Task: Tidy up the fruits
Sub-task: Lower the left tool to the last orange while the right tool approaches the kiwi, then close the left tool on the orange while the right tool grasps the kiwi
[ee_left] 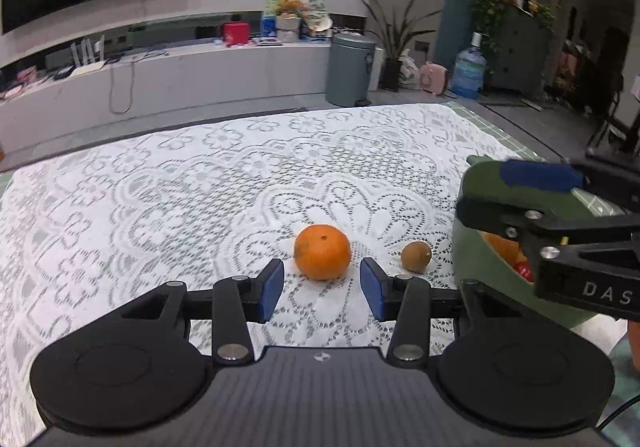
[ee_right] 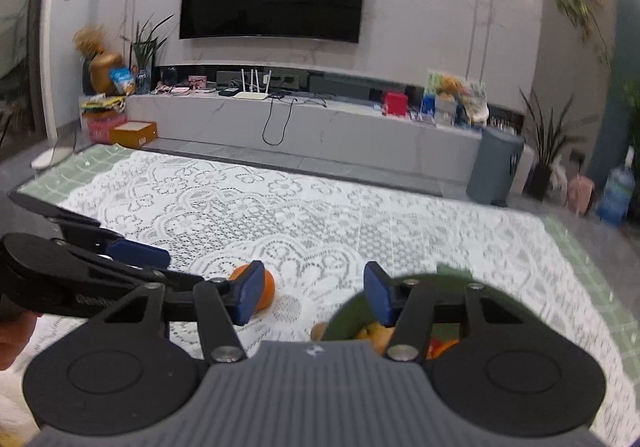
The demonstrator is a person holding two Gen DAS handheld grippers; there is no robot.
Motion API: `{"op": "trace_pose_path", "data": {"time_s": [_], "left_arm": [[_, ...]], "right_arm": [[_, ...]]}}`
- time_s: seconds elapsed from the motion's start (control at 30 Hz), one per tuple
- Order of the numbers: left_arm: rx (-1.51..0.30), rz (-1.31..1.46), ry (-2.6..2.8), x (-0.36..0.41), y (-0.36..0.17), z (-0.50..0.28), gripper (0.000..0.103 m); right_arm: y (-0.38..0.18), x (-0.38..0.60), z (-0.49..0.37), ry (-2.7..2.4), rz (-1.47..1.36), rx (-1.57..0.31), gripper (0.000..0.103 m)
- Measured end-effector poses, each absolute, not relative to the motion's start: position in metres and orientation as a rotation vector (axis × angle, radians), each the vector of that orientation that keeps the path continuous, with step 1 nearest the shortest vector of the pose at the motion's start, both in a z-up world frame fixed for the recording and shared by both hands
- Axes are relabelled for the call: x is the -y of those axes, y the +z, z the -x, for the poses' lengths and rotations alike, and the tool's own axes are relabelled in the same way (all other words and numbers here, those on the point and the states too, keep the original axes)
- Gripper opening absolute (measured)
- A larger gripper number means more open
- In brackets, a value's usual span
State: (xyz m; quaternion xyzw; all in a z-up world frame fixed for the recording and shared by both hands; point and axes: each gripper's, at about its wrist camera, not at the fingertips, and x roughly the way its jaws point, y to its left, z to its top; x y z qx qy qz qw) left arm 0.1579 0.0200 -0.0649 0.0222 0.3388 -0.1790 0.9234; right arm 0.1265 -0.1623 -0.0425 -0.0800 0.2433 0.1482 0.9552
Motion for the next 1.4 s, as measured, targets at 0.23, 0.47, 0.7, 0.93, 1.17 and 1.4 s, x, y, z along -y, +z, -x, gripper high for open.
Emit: {"op": "trace_pose_path", "data": {"time_s": [0.23,0.47,0.7,0.93,1.17,1.4], "left_arm": [[-0.710,-0.098,-0.401,-0.007,-0.083,-0.183,0.052],[-0.749,-0.089,-0.406,-0.002,-0.101,-0.204,0.055],[-0.775,-0.049,-0.410,-0.003,-0.111,-0.218,0.059],[-0.786,-0.036,-0.421,-0.005,-0.112,-0.220,0.053],[-0.785,-0.019,-0.391,-0.012,-0.099,-0.217,0.052],[-0.776,0.029,-0.379,-0.028,-0.077,-0.209,0.052]], "right_arm": [[-0.051,0.148,-0.142,0.266,0.242,-0.494,0.049],[-0.059,0.156,-0.164,0.221,0.193,-0.524,0.049],[-0.066,0.155,-0.173,0.226,0.182,-0.554,0.049],[-0.068,0.152,-0.175,0.240,0.188,-0.566,0.049],[-0.068,0.147,-0.177,0.257,0.260,-0.607,0.047],[-0.061,0.129,-0.190,0.404,0.470,-0.690,0.043]]}}
